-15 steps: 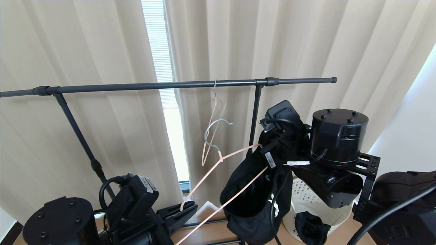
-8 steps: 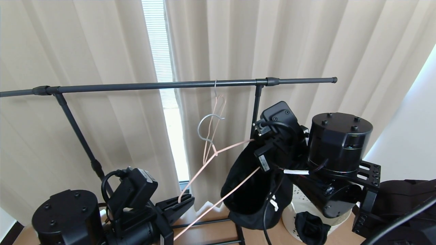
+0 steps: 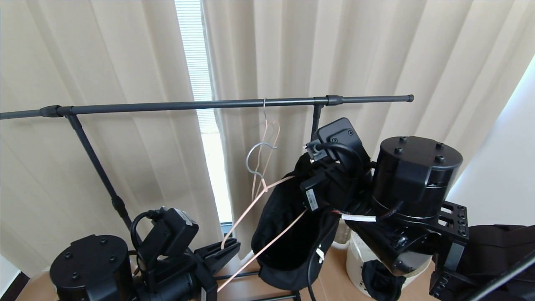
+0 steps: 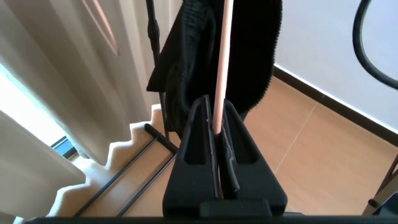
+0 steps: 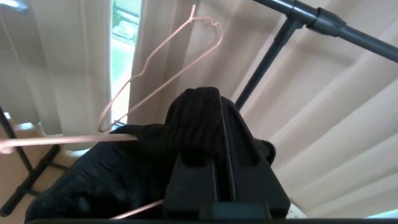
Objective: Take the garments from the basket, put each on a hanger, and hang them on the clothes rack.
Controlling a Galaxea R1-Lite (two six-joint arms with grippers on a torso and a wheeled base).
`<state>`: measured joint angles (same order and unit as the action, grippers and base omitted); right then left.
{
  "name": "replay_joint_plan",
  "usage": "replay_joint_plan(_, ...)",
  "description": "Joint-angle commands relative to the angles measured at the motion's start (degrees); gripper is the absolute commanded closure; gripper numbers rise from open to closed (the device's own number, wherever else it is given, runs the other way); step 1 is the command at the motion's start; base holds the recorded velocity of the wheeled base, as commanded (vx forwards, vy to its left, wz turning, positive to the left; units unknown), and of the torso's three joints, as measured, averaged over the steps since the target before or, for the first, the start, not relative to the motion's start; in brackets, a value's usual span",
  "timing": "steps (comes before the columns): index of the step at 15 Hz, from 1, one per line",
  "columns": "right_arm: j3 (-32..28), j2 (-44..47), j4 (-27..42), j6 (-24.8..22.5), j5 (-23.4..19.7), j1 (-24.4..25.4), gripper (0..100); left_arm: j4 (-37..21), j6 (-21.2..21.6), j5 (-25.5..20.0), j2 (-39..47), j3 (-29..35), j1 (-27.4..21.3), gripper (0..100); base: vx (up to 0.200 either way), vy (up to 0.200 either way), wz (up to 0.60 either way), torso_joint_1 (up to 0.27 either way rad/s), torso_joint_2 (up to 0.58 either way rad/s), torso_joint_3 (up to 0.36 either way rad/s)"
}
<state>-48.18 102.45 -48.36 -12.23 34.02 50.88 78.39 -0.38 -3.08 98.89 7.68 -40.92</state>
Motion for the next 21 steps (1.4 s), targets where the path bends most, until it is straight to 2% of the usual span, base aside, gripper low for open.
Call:
replay_joint_plan(1, -0.16, 0.21, -0.07, 0.63, -0.01, 1.68, 100, 0.80, 0.03, 0.01, 0.95, -0.30, -0.21, 100, 0.000, 0.000, 0.00, 0.000, 0.00, 0.000)
replay_joint_plan(12, -1.48, -2.52, -0.42, 5.90, 1.13, 8.88, 100, 1.16, -0.15, 0.01, 1.22, -0.56, -0.82, 100, 0.000, 0.000, 0.00, 0.000, 0.00, 0.000)
replay_joint_plan(15, -2.71, -2.25, -0.33, 6.51, 1.22, 8.53, 100, 1.24, -0.15, 0.01, 0.95, -0.65, -1.26, 100, 0.000, 0.000, 0.00, 0.000, 0.00, 0.000)
replay_joint_plan(18, -3.59, -2.17, -0.33, 6.51, 1.22, 6.33, 100, 4.50, 0.03, 0.10, -0.36, -1.97, -2.23, 100, 0.000, 0.000, 0.00, 0.000, 0.00, 0.000)
replay_joint_plan(19, -3.68, -1.90, -0.33, 6.60, 1.22, 5.81, 100, 7.31, 0.20, 0.27, -0.28, -2.76, -2.76, 100, 0.000, 0.000, 0.00, 0.000, 0.00, 0.000)
replay_joint_plan(21, -3.59, -1.64, -0.33, 6.69, 1.22, 5.81, 100, 7.75, 0.29, 0.36, -0.28, -3.02, -2.76, 100, 0.000, 0.000, 0.00, 0.000, 0.00, 0.000)
